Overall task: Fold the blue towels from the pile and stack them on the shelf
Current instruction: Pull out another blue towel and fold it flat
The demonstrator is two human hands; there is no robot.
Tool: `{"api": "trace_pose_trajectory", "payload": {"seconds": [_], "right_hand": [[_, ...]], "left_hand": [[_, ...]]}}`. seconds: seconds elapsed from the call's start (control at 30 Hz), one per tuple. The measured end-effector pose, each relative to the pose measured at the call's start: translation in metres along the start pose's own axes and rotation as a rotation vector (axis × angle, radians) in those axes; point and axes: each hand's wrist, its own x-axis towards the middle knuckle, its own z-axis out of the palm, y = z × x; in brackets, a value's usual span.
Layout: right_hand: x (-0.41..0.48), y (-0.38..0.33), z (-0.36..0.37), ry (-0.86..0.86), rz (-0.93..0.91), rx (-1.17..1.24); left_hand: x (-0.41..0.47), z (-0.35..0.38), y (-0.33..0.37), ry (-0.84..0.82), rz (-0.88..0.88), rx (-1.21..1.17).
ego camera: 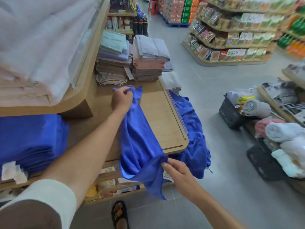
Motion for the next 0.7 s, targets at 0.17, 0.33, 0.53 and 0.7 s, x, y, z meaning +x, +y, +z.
{"api": "trace_pose_trajectory", "payload": {"seconds": [0.17,0.33,0.53,0.7], "right_hand": [[0.011,-0.005,0.003,0.052,0.057,0.051],[0.014,-0.002,-0.003,0.096,0.117,0.069],[0.017,0.001,-0.007,0.175,0.124,0.114],[0.026,0.004,-0.007,0.201,0.110,0.128]], "left_hand": [[-0.046,0.072,0.039,-0.842,0.503,0.494],[-0.039,0.078,0.022,-0.610,0.512,0.482],[0.023,0.075,0.003,-0.384,0.519,0.331],[0.031,0.092,0.012,-1.059,0.497,0.307]]}}
